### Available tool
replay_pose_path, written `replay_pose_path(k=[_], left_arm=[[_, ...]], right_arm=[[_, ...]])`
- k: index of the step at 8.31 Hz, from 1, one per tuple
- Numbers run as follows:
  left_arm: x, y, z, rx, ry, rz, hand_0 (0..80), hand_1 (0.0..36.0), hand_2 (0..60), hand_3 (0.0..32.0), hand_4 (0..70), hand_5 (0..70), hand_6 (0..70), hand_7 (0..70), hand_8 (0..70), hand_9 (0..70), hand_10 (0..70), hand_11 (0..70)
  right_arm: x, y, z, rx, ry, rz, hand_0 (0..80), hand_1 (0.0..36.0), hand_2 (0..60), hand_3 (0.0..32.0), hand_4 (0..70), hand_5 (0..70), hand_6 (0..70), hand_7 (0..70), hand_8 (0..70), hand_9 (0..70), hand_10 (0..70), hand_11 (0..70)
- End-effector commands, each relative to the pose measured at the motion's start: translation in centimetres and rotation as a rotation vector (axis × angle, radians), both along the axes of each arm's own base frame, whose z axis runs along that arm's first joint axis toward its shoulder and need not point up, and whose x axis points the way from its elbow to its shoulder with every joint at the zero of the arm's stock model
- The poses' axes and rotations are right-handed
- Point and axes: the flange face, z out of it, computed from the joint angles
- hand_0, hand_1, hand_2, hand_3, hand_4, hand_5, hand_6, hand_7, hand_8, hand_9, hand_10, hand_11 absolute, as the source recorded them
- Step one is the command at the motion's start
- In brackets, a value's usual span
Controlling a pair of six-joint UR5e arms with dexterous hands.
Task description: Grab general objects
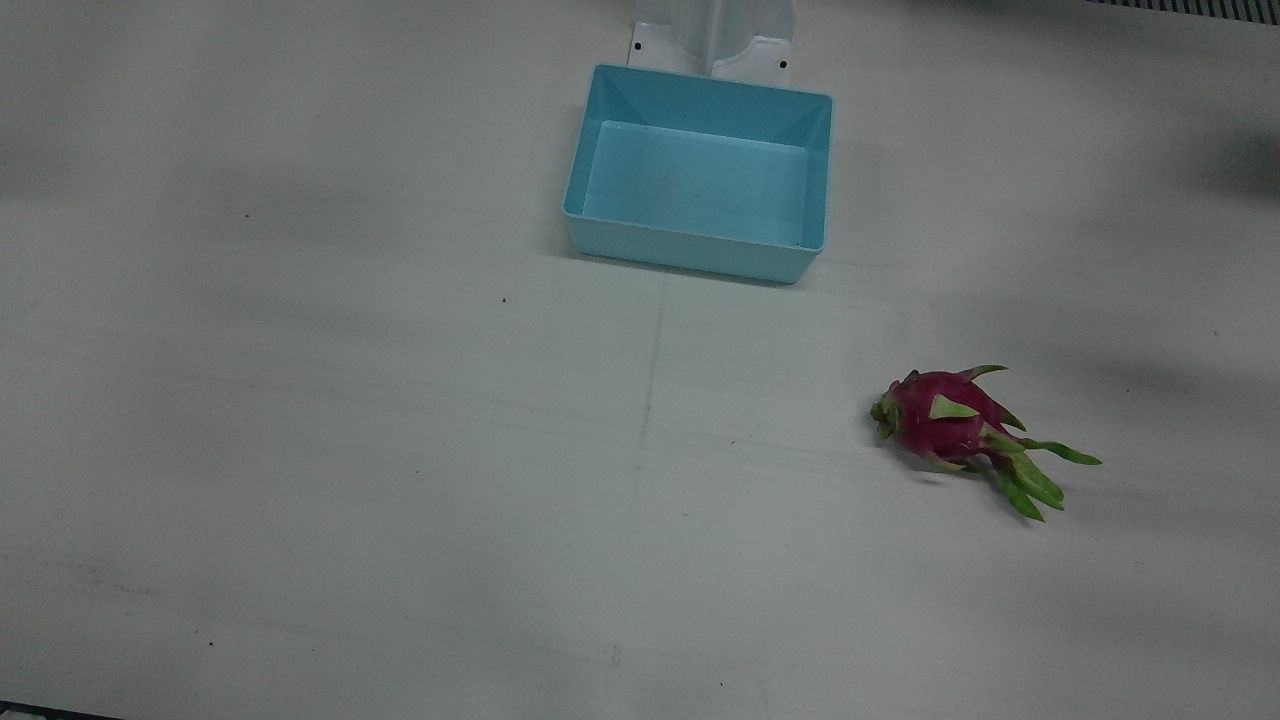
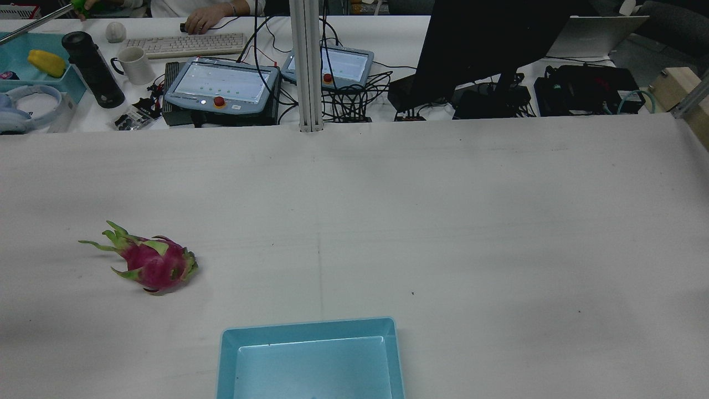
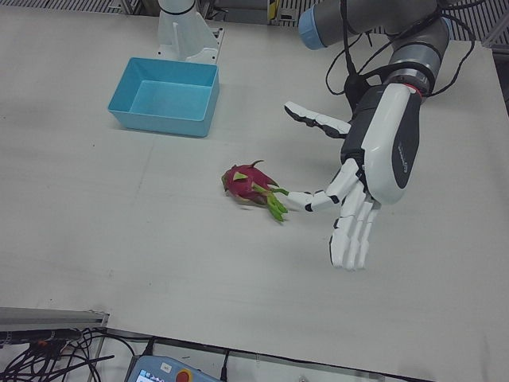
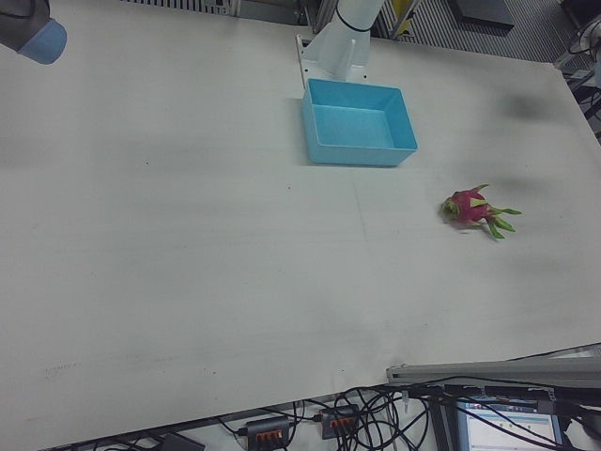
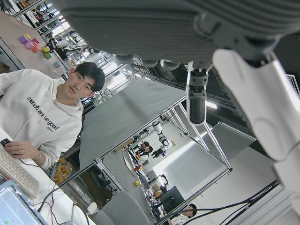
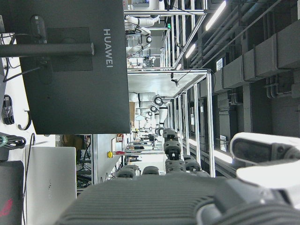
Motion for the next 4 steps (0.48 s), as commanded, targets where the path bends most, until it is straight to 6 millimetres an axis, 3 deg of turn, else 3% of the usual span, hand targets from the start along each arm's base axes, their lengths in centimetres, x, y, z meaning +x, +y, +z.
replay_pose_path(k=[1, 2, 3, 4], left_arm=[[1.5, 1.0, -0.3, 0.01, -0.032, 0.03, 59.7, 23.7, 2.8, 0.0, 6.9, 1.1, 0.0, 0.0, 0.0, 0.0, 0.0, 0.0], [0.8, 1.1, 0.1, 0.006, -0.047, 0.012, 56.5, 21.0, 2.4, 0.0, 8.4, 8.5, 0.0, 0.4, 0.0, 0.0, 0.0, 0.0], [-4.5, 1.4, -1.6, 0.043, -0.225, -0.128, 55.9, 20.8, 4.6, 0.0, 8.2, 18.3, 0.0, 3.4, 0.0, 0.0, 0.0, 0.4], [-7.7, 1.8, -2.1, 0.053, -0.27, -0.188, 55.5, 20.6, 5.0, 0.0, 9.0, 17.3, 0.0, 3.6, 0.0, 0.0, 0.0, 1.2]], right_arm=[[0.0, 0.0, 0.0, 0.001, 0.0, -0.001, 0.0, 0.0, 0.0, 0.0, 0.0, 0.0, 0.0, 0.0, 0.0, 0.0, 0.0, 0.0], [0.0, 0.0, 0.0, -0.001, 0.0, -0.001, 0.0, 0.0, 0.0, 0.0, 0.0, 0.0, 0.0, 0.0, 0.0, 0.0, 0.0, 0.0], [0.0, 0.0, 0.0, -0.001, 0.0, -0.001, 0.0, 0.0, 0.0, 0.0, 0.0, 0.0, 0.0, 0.0, 0.0, 0.0, 0.0, 0.0], [0.0, 0.0, 0.1, -0.001, 0.0, -0.001, 0.0, 0.0, 0.0, 0.0, 0.0, 0.0, 0.0, 0.0, 0.0, 0.0, 0.0, 0.0]])
